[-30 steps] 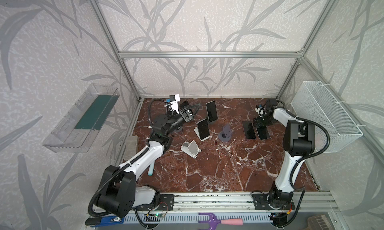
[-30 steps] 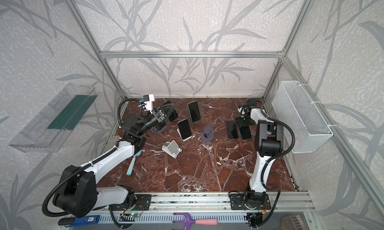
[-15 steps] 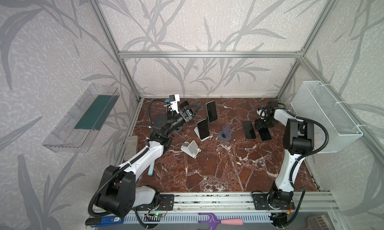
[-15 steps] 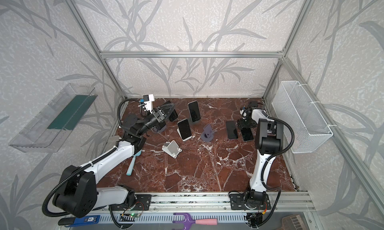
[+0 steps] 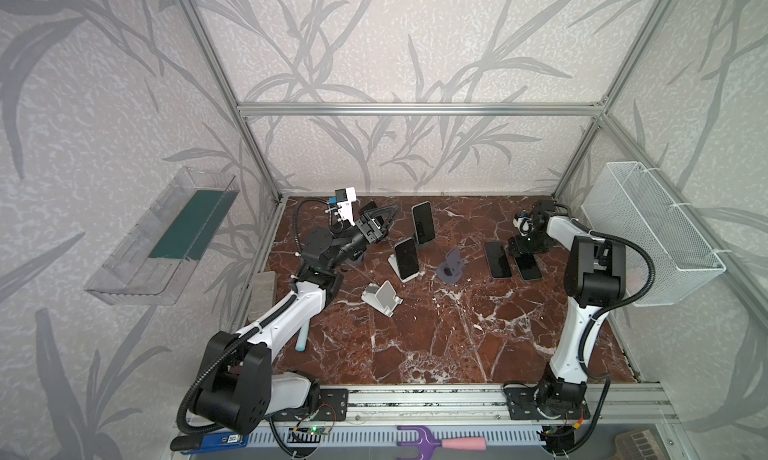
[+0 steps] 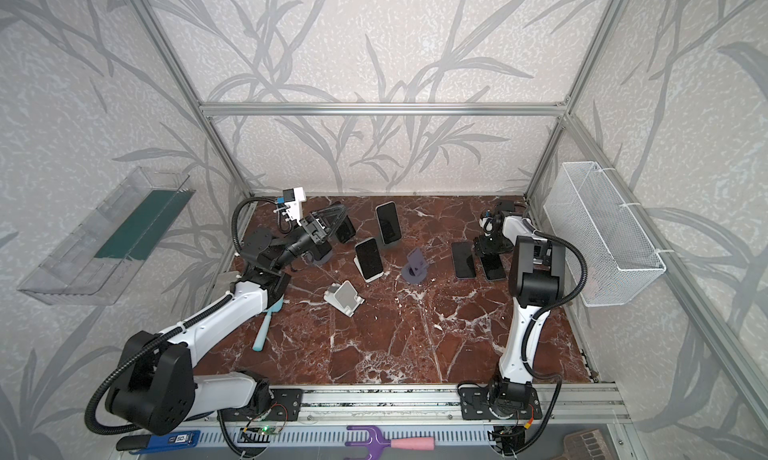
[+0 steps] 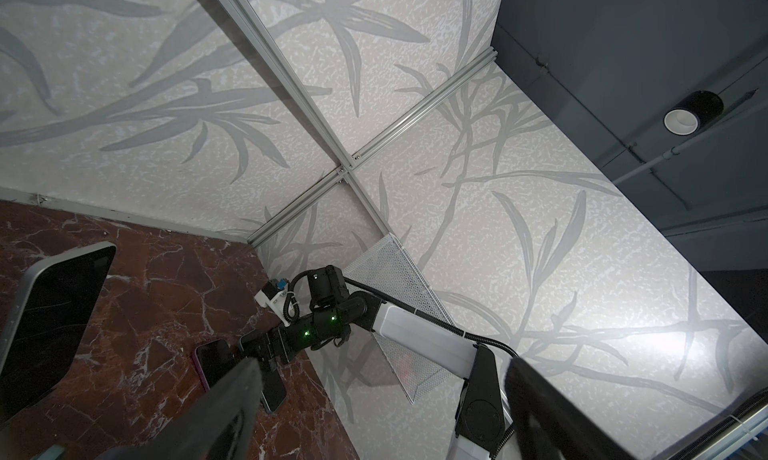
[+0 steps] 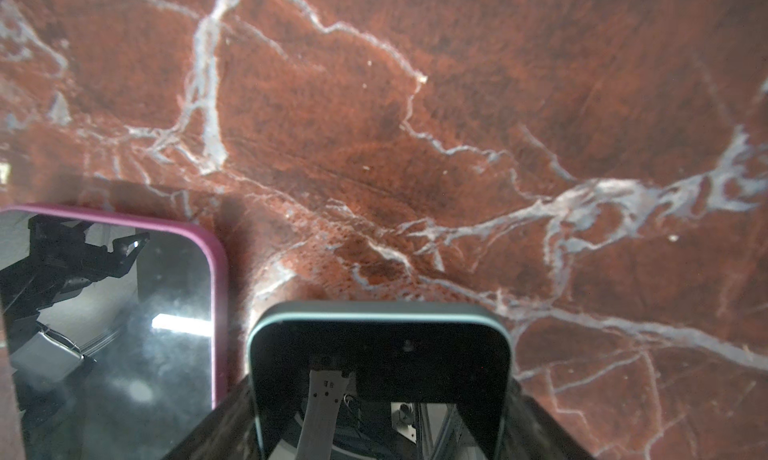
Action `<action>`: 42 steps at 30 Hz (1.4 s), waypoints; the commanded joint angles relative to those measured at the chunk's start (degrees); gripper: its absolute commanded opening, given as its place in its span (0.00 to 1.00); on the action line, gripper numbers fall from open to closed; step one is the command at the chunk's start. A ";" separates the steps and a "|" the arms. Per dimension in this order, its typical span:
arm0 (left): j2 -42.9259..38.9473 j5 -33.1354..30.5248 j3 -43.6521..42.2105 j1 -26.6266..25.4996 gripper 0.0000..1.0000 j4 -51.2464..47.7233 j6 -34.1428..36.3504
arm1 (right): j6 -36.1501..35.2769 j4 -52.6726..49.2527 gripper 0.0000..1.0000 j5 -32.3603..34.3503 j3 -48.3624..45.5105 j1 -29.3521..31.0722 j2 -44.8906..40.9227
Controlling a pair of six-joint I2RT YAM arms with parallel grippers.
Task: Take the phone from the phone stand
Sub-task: 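Lower the held teal-edged phone flat beside the purple-edged phone, then open the right gripper and lift it off the teal-edged phone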
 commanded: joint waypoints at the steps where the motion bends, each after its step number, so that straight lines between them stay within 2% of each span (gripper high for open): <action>1: -0.56 1.56 0.36 0.62 0.92 2.88 -1.13 | 1.32 -3.24 0.78 -0.73 2.30 0.00 1.62; 21: -0.48 1.55 0.29 2.44 0.92 4.38 -2.54 | 4.22 -6.58 0.74 1.83 7.49 0.11 4.82; 30: -0.33 1.26 0.02 3.74 0.92 5.62 -3.50 | 8.11 -6.68 0.74 1.02 7.95 0.37 4.70; 42: -0.08 1.35 -0.06 4.25 0.92 5.17 -2.58 | 10.88 -5.60 0.84 4.30 9.39 0.71 -1.97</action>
